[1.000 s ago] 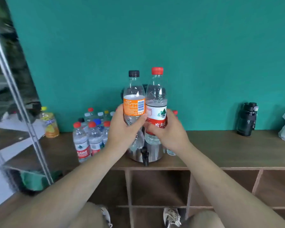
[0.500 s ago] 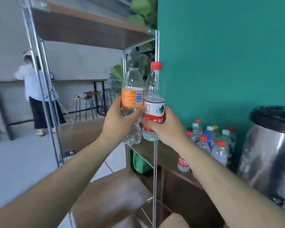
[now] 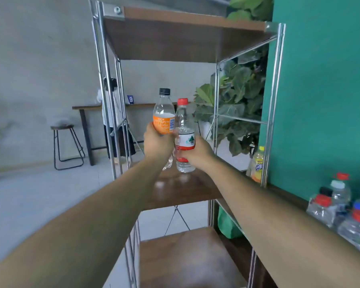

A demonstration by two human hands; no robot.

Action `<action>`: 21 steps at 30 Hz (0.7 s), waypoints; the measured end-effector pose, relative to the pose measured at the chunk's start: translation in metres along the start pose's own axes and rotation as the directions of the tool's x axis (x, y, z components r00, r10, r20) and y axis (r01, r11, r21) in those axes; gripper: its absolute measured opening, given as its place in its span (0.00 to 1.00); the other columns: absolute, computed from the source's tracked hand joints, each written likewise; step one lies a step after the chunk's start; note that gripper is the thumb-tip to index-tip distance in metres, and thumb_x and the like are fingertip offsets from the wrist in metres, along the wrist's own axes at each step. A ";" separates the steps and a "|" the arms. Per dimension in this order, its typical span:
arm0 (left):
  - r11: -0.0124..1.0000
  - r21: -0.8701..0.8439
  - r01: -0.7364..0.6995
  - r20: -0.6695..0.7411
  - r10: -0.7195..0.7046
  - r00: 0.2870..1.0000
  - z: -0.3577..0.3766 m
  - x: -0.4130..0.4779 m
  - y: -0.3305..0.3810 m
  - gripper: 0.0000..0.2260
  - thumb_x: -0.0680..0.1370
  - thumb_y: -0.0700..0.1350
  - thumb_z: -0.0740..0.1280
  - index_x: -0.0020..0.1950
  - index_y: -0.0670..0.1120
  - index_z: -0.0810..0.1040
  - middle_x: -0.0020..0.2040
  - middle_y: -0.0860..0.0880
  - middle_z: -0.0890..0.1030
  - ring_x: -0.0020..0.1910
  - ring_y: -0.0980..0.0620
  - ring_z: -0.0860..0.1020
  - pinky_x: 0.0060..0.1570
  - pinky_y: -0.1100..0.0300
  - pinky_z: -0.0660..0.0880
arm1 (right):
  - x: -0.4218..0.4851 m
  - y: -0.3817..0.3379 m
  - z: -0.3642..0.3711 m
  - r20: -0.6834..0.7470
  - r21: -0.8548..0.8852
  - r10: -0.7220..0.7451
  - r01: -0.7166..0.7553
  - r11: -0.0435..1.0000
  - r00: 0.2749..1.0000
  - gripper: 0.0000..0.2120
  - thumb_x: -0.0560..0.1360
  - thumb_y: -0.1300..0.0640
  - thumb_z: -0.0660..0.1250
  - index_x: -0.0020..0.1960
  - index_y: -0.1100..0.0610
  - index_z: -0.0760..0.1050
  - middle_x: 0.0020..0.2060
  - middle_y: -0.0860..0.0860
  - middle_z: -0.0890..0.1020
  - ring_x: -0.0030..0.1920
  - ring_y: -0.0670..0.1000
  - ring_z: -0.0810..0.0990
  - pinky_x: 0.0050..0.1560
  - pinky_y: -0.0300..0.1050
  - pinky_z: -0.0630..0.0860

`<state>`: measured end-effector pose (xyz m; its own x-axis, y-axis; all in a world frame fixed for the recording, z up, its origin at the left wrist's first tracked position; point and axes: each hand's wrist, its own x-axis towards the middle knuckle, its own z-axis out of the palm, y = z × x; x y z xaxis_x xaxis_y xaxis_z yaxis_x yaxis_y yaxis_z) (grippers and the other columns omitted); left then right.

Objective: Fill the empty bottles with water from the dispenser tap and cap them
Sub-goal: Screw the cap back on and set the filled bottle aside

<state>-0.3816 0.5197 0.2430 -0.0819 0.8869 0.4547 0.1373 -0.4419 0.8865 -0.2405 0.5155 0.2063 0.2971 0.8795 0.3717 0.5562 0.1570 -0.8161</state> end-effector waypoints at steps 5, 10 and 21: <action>0.998 0.058 -0.011 -0.056 0.014 0.998 0.002 0.038 -0.032 0.16 0.74 0.48 0.77 0.56 0.51 0.73 0.51 0.51 0.81 0.47 0.52 0.81 0.49 0.53 0.77 | 0.038 0.012 0.034 0.042 0.037 0.048 -0.050 0.998 0.998 0.30 0.66 0.52 0.84 0.61 0.53 0.73 0.53 0.49 0.84 0.53 0.51 0.84 0.55 0.52 0.81; 0.996 0.076 0.037 -0.204 -0.021 0.979 0.002 0.056 -0.066 0.20 0.72 0.48 0.76 0.60 0.52 0.73 0.54 0.49 0.79 0.51 0.48 0.80 0.55 0.46 0.79 | 0.062 0.016 0.054 0.075 0.047 0.008 -0.011 0.999 0.997 0.29 0.69 0.54 0.83 0.62 0.53 0.69 0.51 0.47 0.80 0.46 0.45 0.80 0.43 0.41 0.75; 0.884 0.360 0.298 -0.224 -0.229 0.947 0.004 0.049 -0.106 0.28 0.75 0.40 0.71 0.73 0.42 0.67 0.72 0.42 0.67 0.68 0.38 0.73 0.66 0.43 0.73 | 0.056 0.048 0.072 0.127 0.001 -0.018 0.018 1.000 0.992 0.33 0.68 0.47 0.83 0.69 0.50 0.74 0.60 0.49 0.83 0.58 0.52 0.82 0.63 0.52 0.77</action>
<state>-0.3966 0.6104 0.1706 -0.3298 0.9111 0.2473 0.4526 -0.0773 0.8884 -0.2529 0.6049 0.1564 0.1859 0.9267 0.3267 0.5603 0.1732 -0.8100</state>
